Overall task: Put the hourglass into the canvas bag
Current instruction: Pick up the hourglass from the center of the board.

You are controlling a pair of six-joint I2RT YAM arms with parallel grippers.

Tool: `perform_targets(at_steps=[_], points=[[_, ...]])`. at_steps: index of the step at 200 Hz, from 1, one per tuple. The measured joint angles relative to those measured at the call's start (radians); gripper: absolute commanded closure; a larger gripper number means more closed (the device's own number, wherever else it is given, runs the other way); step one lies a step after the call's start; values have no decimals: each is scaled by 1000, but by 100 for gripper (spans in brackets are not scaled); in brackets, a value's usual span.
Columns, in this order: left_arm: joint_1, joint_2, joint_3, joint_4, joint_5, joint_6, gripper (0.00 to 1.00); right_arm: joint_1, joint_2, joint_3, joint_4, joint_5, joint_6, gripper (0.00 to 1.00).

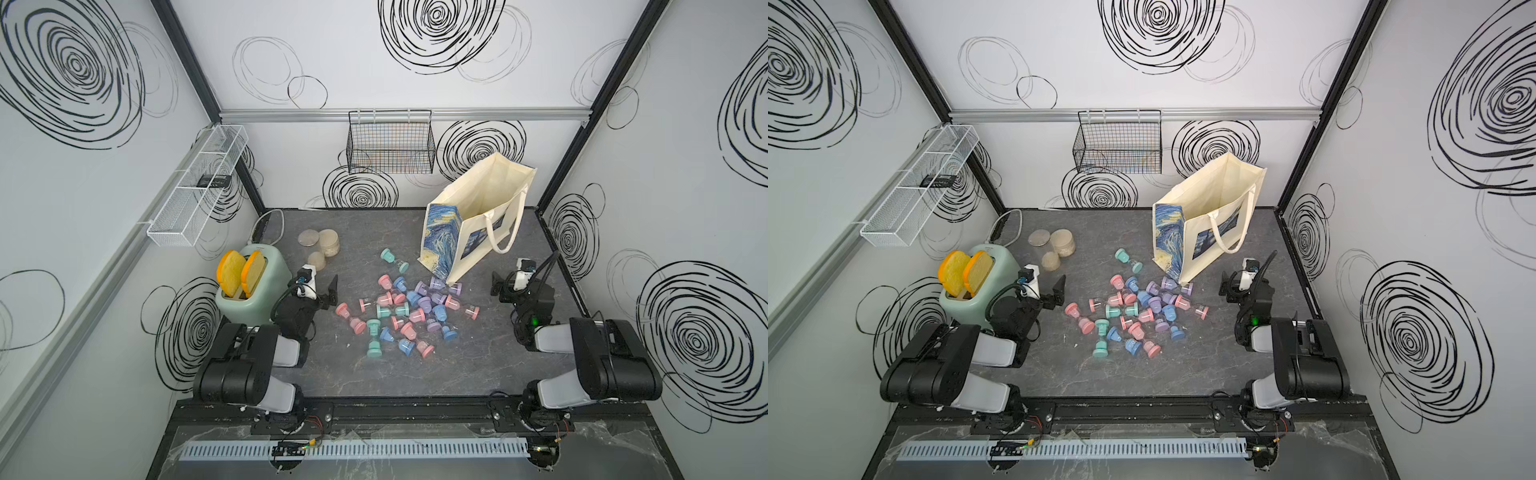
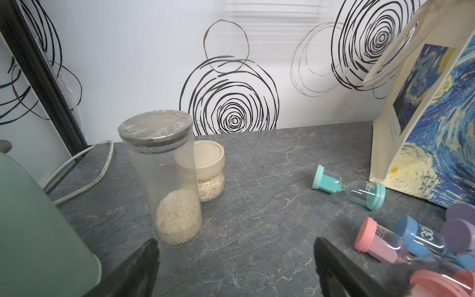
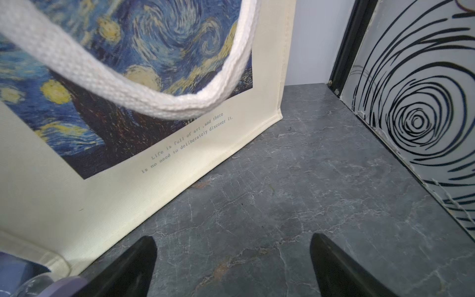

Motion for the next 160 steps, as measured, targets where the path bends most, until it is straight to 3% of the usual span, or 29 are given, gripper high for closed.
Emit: perform_targets(at_steps=[160], points=[[7,1,-3,26,11,-3,4,1,0,0,0,0,0,3]])
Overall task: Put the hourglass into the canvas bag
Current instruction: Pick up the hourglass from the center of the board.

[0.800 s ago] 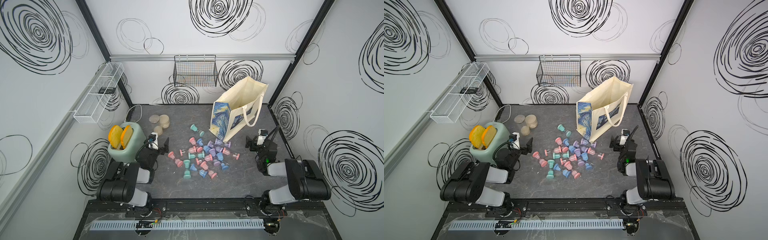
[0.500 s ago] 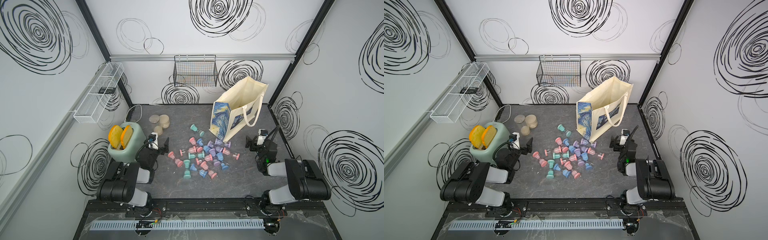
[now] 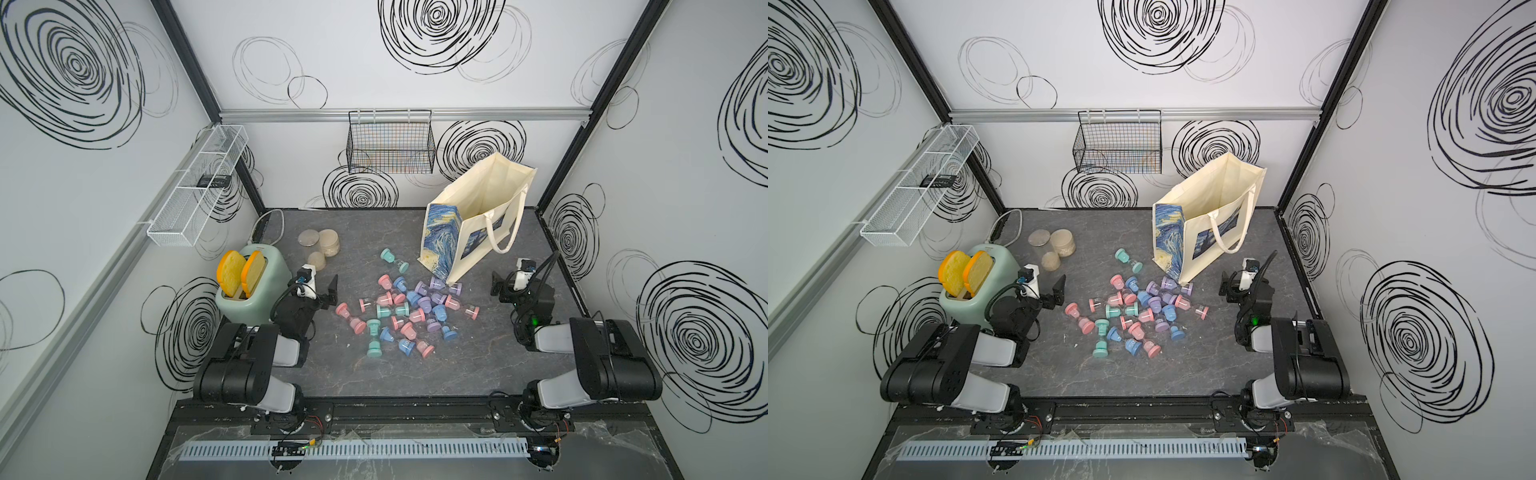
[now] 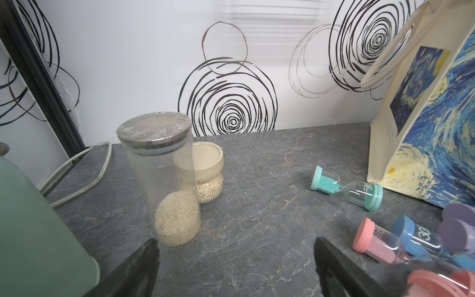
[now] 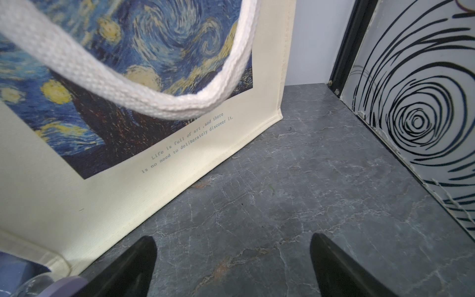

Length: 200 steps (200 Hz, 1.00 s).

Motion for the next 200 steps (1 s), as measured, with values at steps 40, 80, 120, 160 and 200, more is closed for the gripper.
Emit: perform_targets(at_steps=[40,80,120,160,200], points=[[5,4,-119,134,-43,-21,4,11,-113,-11,-38,22,1,3],[8,-69,-139,141,-61,-31,4,5,-322,11,-143,48,60,3],[7,-374,-74,-55,-77,-51,4,-25,-366,76,-266,54,240,3],[13,-496,31,-232,-135,-267,4,-113,-364,118,-387,0,430,3],[99,-432,84,-261,-9,-521,4,-107,-362,185,-515,-44,476,3]])
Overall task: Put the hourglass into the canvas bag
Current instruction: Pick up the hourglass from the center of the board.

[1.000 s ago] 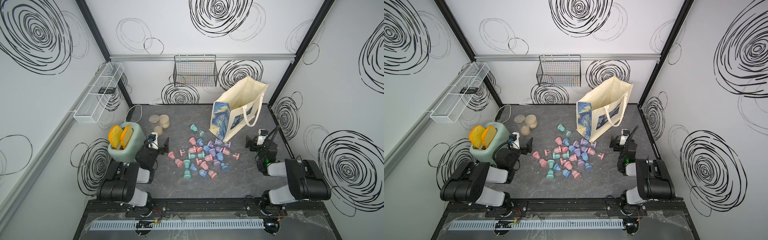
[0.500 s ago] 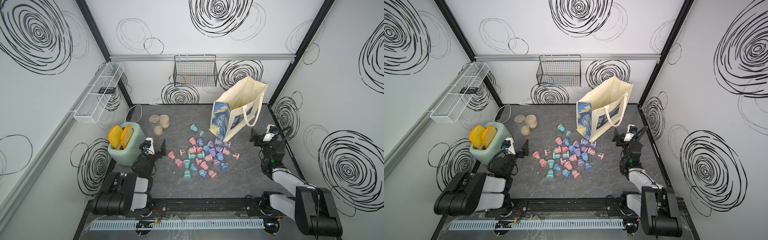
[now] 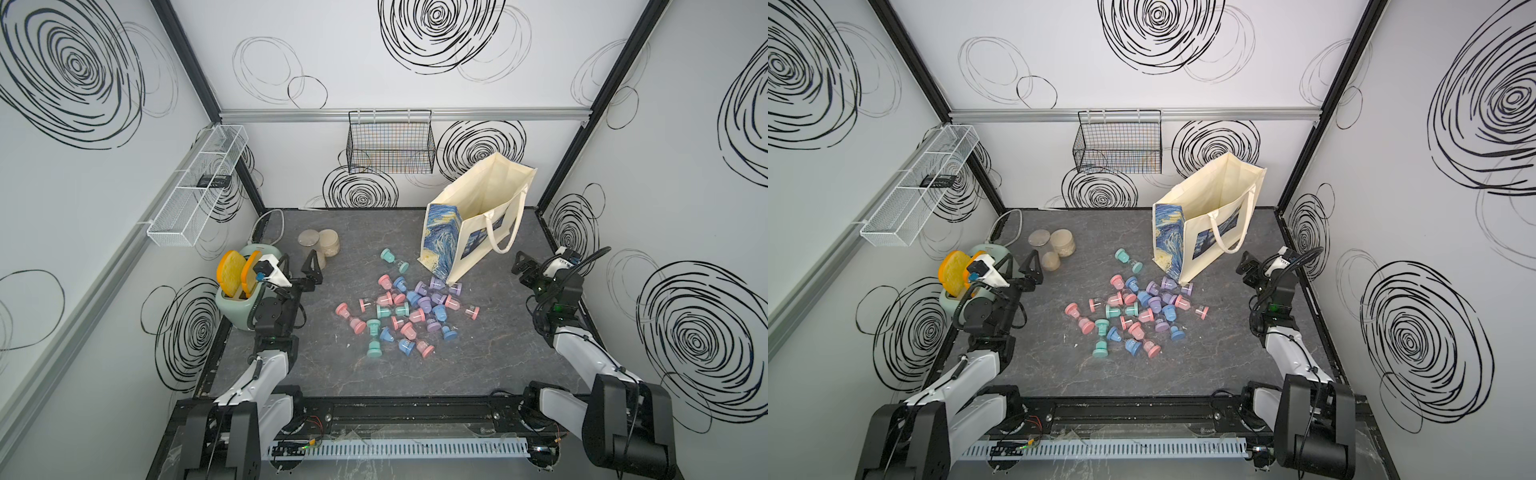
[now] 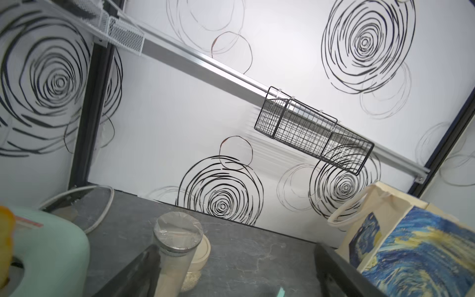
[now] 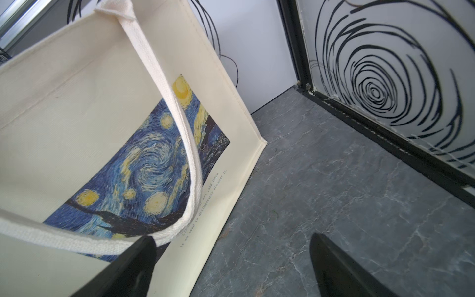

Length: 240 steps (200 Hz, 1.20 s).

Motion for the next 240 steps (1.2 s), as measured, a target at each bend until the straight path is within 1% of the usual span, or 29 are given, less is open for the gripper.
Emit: perform_targets(at_steps=[24,42,54,67,82,91,114,129,157,176,218,240], points=[[31,123,13,31,95,-159,4,63,0,39,-70,4,-4,3],[9,152,39,-21,123,-211,4,122,5,63,-134,14,-12,3],[-48,128,76,-112,102,-198,4,167,15,81,-178,25,-16,3],[-130,93,136,-229,52,-165,4,209,27,96,-218,27,-20,3],[-210,58,196,-322,5,-130,4,258,44,113,-265,26,-26,3],[-241,45,224,-371,-16,-116,4,290,57,126,-296,25,-32,3],[-290,39,277,-512,-63,-94,4,366,89,166,-378,18,-48,3],[-327,37,299,-610,-90,-81,4,398,108,185,-425,-17,-62,3],[-419,13,320,-771,-142,-56,4,428,144,207,-522,-58,-88,3],[-469,-2,336,-846,-159,-45,4,433,162,210,-581,-72,-107,3],[-549,-5,370,-948,-192,-40,4,433,217,210,-630,-107,-121,3],[-593,-4,386,-1001,-194,-37,4,433,214,194,-636,-117,-113,3]])
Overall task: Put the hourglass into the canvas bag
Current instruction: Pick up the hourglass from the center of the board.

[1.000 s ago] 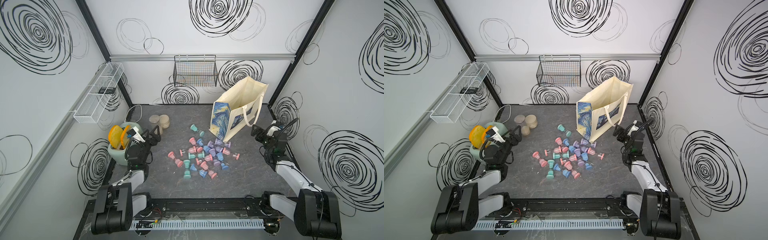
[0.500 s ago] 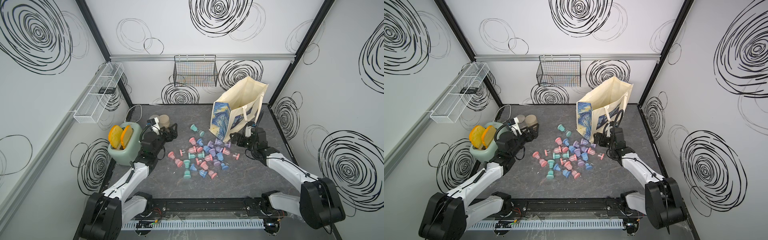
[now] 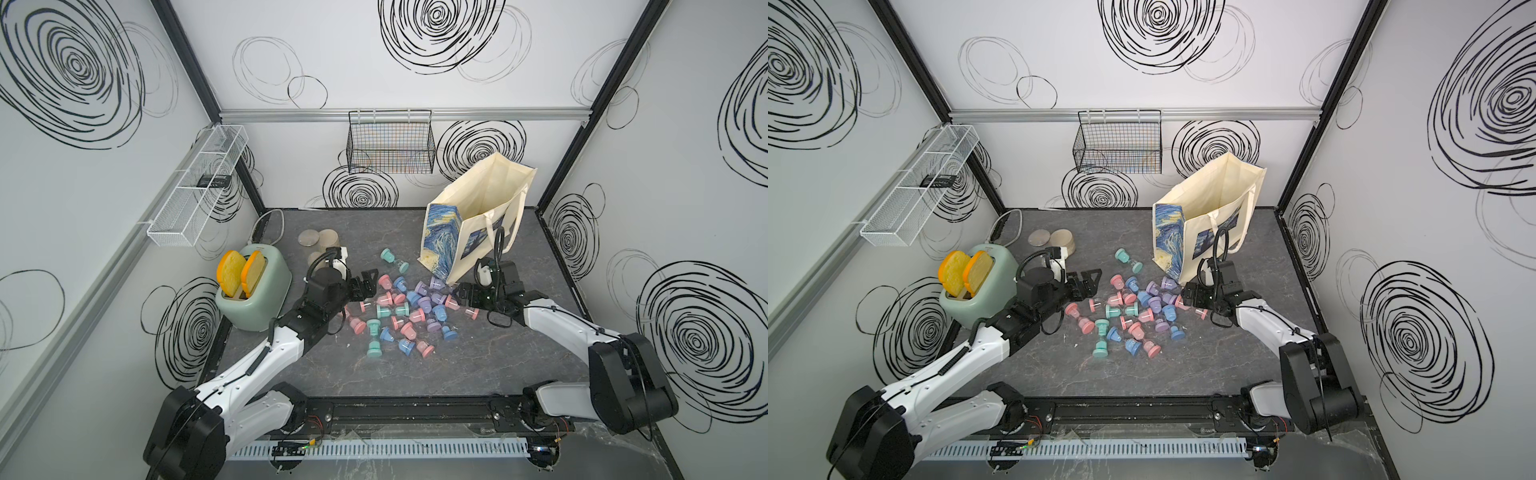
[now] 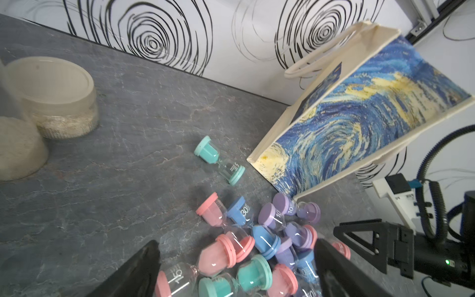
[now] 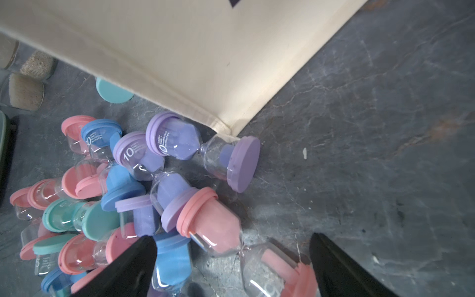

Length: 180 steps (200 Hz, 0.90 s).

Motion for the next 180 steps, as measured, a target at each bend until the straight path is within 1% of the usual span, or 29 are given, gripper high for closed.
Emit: perform_targets(at_steps=[33,64,84,97,138,155,180], points=[[-51,0,30,-53,-3,3,4,3,-32,-42,-14,-10,10,3],[-79,0,40,-87,-2,3,4,26,-53,-69,-33,-13,17,3],[-91,1,49,-109,-2,3,4,49,-54,-75,-45,-12,23,0],[-95,1,52,-115,1,3,4,68,-54,-78,-47,-10,31,3],[-97,4,86,-162,4,15,4,156,-54,-85,-60,13,61,7],[-97,3,100,-175,5,21,4,163,-55,-85,-68,37,67,12],[-98,3,113,-188,5,26,4,163,-55,-85,-87,71,76,15]])
